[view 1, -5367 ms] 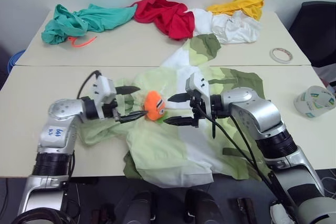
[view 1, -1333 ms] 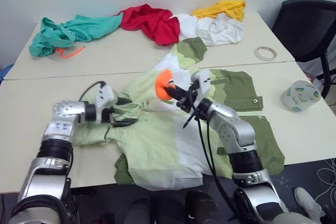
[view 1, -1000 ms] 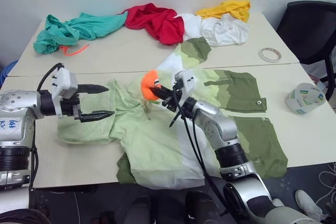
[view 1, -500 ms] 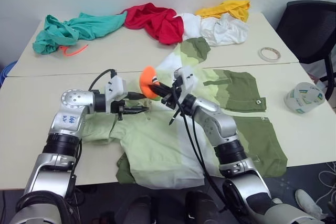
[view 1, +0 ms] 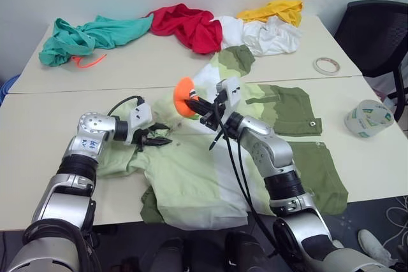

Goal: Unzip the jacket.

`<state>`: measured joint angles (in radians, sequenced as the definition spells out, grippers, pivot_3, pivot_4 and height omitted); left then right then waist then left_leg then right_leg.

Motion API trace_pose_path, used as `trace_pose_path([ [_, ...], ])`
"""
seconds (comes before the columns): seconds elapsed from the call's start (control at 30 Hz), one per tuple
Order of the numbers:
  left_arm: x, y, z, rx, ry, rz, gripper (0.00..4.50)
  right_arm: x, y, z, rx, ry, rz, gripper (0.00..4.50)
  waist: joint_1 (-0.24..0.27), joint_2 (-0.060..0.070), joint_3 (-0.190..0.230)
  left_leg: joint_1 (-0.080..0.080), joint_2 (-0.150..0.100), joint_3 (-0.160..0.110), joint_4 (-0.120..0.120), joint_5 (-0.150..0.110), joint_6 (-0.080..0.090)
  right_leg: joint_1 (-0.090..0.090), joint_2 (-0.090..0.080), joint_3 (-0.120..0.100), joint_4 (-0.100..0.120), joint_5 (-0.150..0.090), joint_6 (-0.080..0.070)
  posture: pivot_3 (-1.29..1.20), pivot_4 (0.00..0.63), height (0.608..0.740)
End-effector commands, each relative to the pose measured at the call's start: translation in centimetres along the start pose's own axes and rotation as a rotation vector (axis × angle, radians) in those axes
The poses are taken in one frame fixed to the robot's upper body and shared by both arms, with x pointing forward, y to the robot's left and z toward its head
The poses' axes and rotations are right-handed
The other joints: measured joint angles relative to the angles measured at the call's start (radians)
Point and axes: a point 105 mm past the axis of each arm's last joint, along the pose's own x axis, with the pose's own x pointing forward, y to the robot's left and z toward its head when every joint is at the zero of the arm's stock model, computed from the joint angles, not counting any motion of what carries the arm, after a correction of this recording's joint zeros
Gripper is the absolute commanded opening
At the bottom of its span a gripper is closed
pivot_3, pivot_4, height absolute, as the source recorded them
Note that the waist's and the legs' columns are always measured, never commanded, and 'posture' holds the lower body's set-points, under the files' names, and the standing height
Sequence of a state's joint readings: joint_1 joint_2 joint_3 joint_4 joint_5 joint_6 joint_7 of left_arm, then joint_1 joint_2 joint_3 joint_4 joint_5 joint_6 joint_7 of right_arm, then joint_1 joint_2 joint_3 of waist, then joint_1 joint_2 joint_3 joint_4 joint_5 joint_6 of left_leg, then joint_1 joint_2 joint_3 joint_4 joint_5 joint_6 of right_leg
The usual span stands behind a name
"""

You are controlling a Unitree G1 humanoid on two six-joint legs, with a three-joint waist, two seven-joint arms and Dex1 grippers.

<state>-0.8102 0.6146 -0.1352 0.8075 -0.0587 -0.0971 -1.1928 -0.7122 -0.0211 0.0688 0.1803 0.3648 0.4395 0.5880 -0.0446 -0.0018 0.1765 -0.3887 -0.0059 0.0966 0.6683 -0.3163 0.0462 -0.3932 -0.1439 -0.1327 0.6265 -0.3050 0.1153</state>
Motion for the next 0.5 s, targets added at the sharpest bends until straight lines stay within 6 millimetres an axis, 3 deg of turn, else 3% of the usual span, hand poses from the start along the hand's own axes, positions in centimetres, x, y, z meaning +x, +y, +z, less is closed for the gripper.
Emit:
trace_pose_path([
  [0.03, -1.5, 0.8, -4.1, -0.158, 0.14, 0.126, 2.1, -0.6, 0.0, 1.3, -0.009, -0.056, -0.01, 0.0, -0.002, 0.0, 0.0, 0.001, 0.0, 0.0, 0.0, 0.0, 0.0, 0.001, 0.0, 0.0, 0.0, 0.0, 0.0, 0.0, 0.15, 0.74],
  [0.13, -1.8, 0.7, -5.3, -0.233, 0.178, 0.145, 2.1, -1.2, -0.4, 0.9, -0.013, -0.049, -0.033, 0.0, -0.005, -0.001, -0.001, 0.002, 0.0, 0.0, 0.0, 0.002, -0.001, 0.002, 0.0, 0.0, 0.001, 0.0, 0.0, 0.0, 0.15, 0.74],
  [0.23, -2.1, -0.9, -7.3, -0.289, 0.261, 0.092, 2.1, -2.3, -1.7, 1.1, -0.029, -0.051, -0.085, 0.0, -0.01, -0.001, -0.001, 0.003, 0.001, 0.0, -0.001, 0.002, -0.002, 0.002, 0.0, 0.001, 0.002, 0.0, 0.0, 0.0, 0.15, 0.74],
  [0.5, -2.5, -2.8, -9.8, -0.379, 0.317, 0.069, 2.1, -6.8, -6.8, 2.3, -0.101, -0.023, -0.248, 0.0, -0.011, 0.001, -0.002, 0.005, 0.001, 0.001, -0.002, 0.003, -0.002, 0.002, -0.002, 0.002, 0.002, 0.0, 0.0, 0.0, 0.15, 0.74],
])
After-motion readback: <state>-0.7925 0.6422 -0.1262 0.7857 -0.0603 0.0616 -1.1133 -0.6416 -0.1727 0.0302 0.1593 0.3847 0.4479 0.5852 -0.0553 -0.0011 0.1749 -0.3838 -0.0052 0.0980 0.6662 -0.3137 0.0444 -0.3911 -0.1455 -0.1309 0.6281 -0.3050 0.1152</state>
